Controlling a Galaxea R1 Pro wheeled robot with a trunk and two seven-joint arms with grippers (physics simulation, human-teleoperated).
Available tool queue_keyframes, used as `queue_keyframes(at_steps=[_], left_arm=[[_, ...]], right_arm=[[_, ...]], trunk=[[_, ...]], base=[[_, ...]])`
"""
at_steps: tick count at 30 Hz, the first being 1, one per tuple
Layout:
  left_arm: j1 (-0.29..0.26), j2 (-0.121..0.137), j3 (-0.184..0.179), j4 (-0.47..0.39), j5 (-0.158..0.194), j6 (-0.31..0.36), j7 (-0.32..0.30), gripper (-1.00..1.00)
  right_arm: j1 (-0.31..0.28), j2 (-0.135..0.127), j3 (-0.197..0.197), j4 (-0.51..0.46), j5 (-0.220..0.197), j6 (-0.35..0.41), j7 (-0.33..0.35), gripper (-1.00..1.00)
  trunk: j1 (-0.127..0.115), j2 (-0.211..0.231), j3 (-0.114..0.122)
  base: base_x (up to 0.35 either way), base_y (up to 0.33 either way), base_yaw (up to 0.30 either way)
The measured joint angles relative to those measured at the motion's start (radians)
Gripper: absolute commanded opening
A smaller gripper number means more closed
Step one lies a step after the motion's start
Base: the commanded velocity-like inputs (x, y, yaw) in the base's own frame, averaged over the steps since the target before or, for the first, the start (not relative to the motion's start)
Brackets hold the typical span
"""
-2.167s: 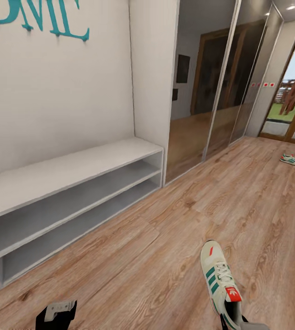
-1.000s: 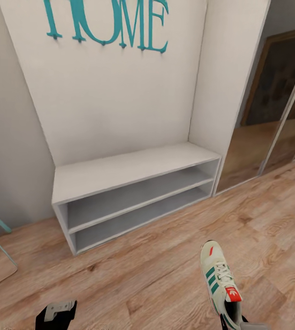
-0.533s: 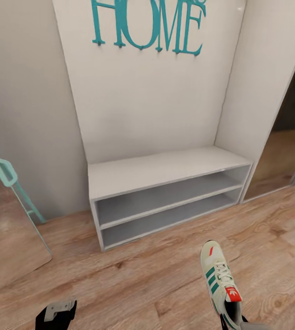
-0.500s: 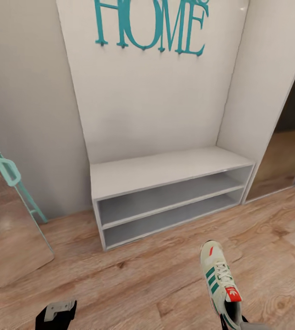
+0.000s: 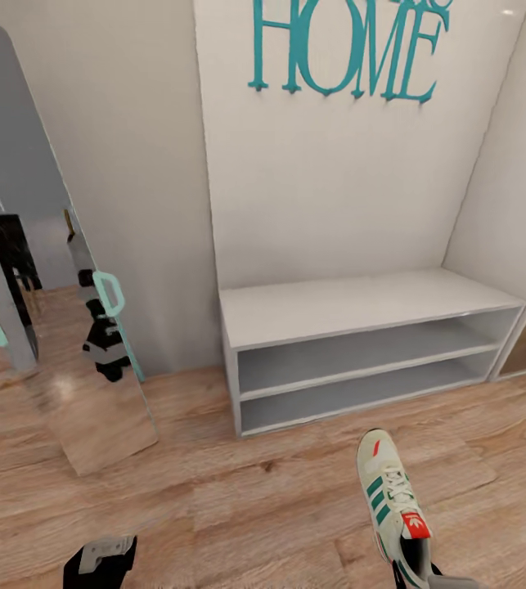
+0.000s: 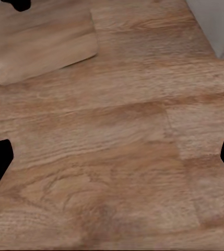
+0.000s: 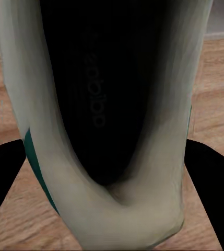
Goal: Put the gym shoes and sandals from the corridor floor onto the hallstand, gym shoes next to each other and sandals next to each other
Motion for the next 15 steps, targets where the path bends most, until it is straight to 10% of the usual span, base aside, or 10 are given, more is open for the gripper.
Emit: queue_keyframes(at_steps=[15], left_arm=[[0.0,0.0,0.0,0.0,0.0,0.0,0.0,1.0]], right_arm=[[0.0,0.001,0.0,-0.002,-0.001,0.0,-0.003,-1.0]], trunk=[[0.0,0.0,-0.003]], base=[[-0.104,0.288,0.276]])
